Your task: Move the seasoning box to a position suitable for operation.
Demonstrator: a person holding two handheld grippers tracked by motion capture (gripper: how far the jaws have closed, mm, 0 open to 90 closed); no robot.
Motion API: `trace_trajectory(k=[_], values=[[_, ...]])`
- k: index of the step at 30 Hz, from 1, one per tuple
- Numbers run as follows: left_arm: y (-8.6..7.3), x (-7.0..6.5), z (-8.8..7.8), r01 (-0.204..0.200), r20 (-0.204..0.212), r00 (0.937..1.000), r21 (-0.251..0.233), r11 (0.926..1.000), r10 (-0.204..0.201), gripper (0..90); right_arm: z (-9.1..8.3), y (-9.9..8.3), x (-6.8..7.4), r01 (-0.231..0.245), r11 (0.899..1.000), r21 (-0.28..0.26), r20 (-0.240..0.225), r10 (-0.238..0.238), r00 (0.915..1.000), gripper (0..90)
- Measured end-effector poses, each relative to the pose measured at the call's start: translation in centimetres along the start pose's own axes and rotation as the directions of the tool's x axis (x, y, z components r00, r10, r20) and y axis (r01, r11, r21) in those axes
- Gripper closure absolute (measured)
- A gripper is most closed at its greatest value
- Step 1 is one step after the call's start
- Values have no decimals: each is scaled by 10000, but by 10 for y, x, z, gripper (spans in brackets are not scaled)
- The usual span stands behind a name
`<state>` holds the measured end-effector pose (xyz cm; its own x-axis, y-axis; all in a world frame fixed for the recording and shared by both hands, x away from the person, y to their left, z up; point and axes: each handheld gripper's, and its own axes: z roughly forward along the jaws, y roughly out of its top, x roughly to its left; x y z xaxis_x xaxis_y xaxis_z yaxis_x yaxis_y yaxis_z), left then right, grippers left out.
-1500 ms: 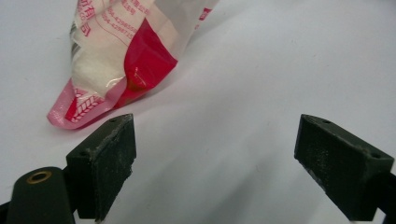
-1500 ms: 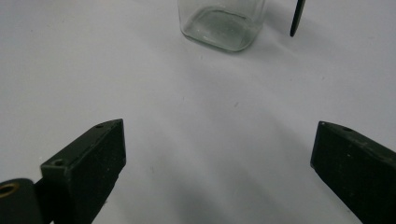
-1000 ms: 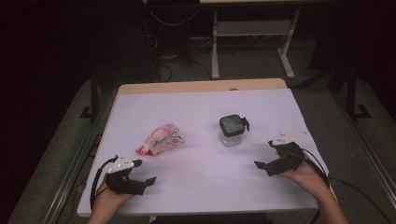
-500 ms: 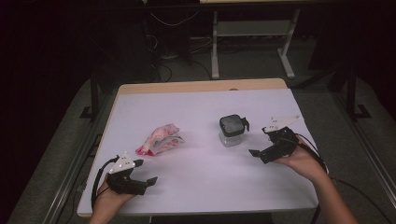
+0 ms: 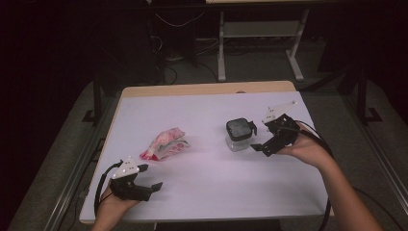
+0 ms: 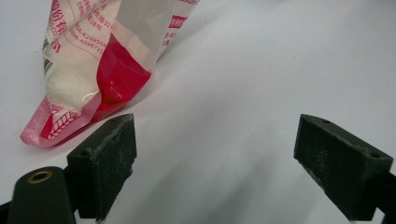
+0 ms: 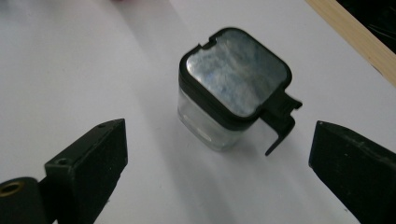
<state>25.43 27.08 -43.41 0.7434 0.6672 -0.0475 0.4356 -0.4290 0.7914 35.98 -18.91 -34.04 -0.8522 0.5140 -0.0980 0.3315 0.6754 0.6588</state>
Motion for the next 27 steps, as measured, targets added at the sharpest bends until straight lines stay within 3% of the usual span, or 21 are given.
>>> trace_trajectory(k=[11, 14, 17, 19, 21, 23, 24, 26, 27], values=[[-1, 1, 0, 55, 49, 10000, 77, 10000, -55, 126, 22, 34, -22, 1024, 9939, 399, -729, -993, 9924, 51], [-2, 1, 1, -45, 84, 10000, 104, 9999, 44, 126, 33, 39, -26, 1177, 9925, 334, -1303, -1124, 9851, 56], [-2, 1, 1, 36, 80, 10000, 109, 9999, -37, 126, 44, 44, -28, 1885, 9785, 842, -1196, -1779, 9768, 57], [-2, 2, 0, 48, 93, 9999, 114, 9999, -49, 126, 50, 47, -30, 2053, 9755, 795, -1692, -1897, 9671, 57], [-3, 2, 0, 64, 108, 9999, 98, 9999, -65, 126, 56, 50, -28, 2504, 9594, 1300, -1438, -2316, 9621, 56], [-3, 3, 0, 66, 112, 9999, 129, 9999, -68, 126, 60, 53, -29, 2642, 9578, 1137, -1729, -2428, 9545, 55], [-3, 3, 1, 83, 134, 9999, 145, 9999, -85, 126, 64, 55, -29, 2668, 9549, 1304, -1934, -2395, 9514, 43], [-4, 3, 1, 5, 143, 9999, 175, 9998, -7, 126, 69, 58, -29, 3090, 9359, 1694, -1840, -2780, 9428, 27], [-4, 3, 1, 40, 166, 9999, 187, 9998, -43, 125, 72, 59, -30, 3073, 9382, 1591, -2041, -2733, 9400, 26]])
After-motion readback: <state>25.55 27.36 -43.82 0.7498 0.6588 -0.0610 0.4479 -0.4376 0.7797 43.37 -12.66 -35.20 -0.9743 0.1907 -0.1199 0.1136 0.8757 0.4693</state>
